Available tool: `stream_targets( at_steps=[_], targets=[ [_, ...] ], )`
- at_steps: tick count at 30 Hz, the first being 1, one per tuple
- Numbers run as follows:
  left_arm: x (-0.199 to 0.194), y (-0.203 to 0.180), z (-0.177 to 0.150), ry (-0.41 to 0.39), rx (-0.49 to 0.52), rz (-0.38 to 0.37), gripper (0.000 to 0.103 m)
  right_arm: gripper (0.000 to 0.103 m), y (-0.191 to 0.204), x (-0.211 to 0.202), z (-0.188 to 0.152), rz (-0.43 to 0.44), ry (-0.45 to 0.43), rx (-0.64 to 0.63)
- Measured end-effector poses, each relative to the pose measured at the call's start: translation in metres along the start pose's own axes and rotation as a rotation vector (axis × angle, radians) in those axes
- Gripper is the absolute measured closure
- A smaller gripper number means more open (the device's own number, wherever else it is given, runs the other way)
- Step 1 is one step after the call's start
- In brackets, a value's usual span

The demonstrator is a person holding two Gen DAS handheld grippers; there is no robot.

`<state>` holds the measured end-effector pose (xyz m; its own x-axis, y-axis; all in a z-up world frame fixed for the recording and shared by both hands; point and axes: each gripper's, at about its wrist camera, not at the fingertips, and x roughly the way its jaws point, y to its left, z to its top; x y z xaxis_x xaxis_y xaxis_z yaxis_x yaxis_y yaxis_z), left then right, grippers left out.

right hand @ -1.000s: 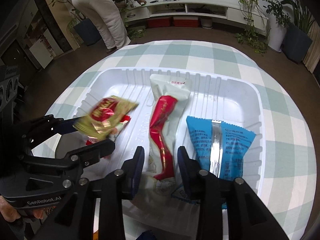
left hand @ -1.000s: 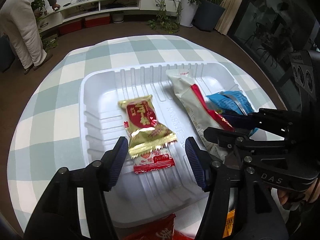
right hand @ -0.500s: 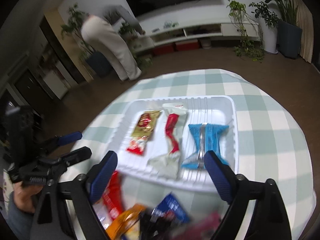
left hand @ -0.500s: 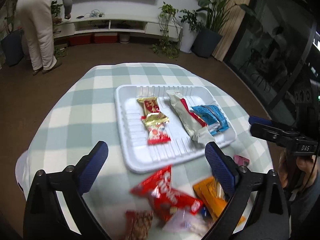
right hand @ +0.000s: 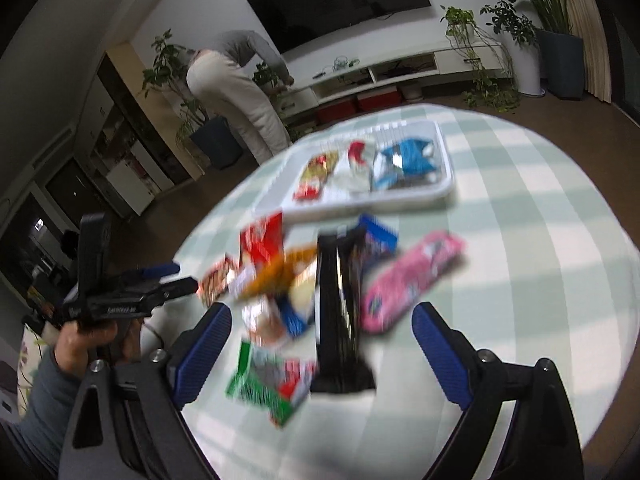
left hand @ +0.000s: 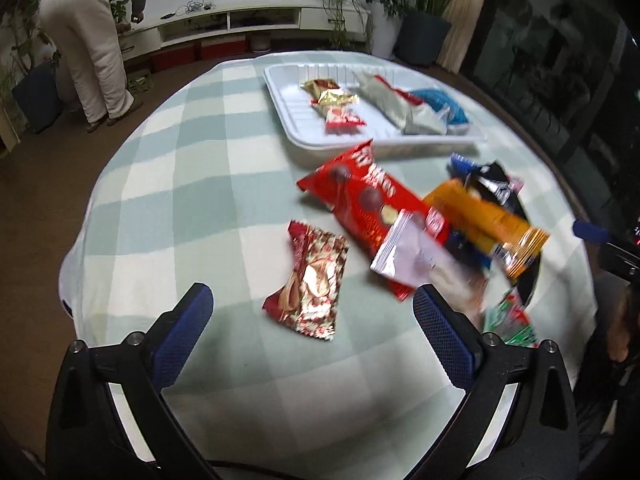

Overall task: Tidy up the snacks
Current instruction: 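Move the left gripper to the brown-red chocolate packet and grasp it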

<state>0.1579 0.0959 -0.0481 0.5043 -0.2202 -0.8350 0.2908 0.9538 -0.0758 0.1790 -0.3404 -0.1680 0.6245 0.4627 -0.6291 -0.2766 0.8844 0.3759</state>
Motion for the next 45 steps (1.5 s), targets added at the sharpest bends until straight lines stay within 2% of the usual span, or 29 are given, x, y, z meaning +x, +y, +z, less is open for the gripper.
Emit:
stream_targets(
  at_steps=[2,6,10,12,16,17,22,26,28,32,39,45],
  targets=[
    [0.003,-0.001,-0.001,0.001,0.022,0.013,0.002,0.010,0.000,0.002,-0.009,-0.020,0.012,-0.003],
    [0.014,-0.007,0.008,0.028,0.094,0.064,0.002,0.021,-0.003,0.010,-0.016,-0.029,0.055,0.004],
    [0.034,-0.010,0.018,0.085,0.167,0.105,0.003,0.022,0.002,0.011,-0.021,-0.025,0.060,-0.017],
    [0.043,-0.007,0.022,0.107,0.175,0.101,0.008,0.023,0.004,0.012,-0.022,-0.024,0.062,-0.027],
    [0.057,-0.004,0.025,0.153,0.193,0.072,0.028,0.023,0.004,0.014,-0.024,-0.019,0.075,-0.027],
    [0.059,-0.004,0.025,0.158,0.202,0.071,0.028,0.023,0.004,0.015,-0.024,-0.020,0.078,-0.026],
    [0.063,-0.004,0.030,0.159,0.204,0.070,0.041,0.024,0.004,0.018,-0.027,-0.015,0.090,-0.025],
    [0.062,-0.012,0.028,0.157,0.210,0.050,0.062,0.026,0.005,0.020,-0.029,-0.019,0.103,-0.027],
    [0.062,-0.017,0.028,0.161,0.214,0.046,0.068,0.026,0.005,0.020,-0.029,-0.021,0.106,-0.026],
    [0.059,-0.020,0.025,0.159,0.204,0.052,0.072,0.027,0.005,0.020,-0.027,-0.022,0.105,-0.028],
    [0.051,-0.020,0.014,0.148,0.139,0.010,0.075,0.030,0.006,0.024,-0.023,-0.039,0.124,-0.041],
    [0.036,-0.030,-0.005,0.124,0.078,-0.041,0.077,0.038,0.008,0.038,-0.015,-0.065,0.153,-0.069]
  ],
)
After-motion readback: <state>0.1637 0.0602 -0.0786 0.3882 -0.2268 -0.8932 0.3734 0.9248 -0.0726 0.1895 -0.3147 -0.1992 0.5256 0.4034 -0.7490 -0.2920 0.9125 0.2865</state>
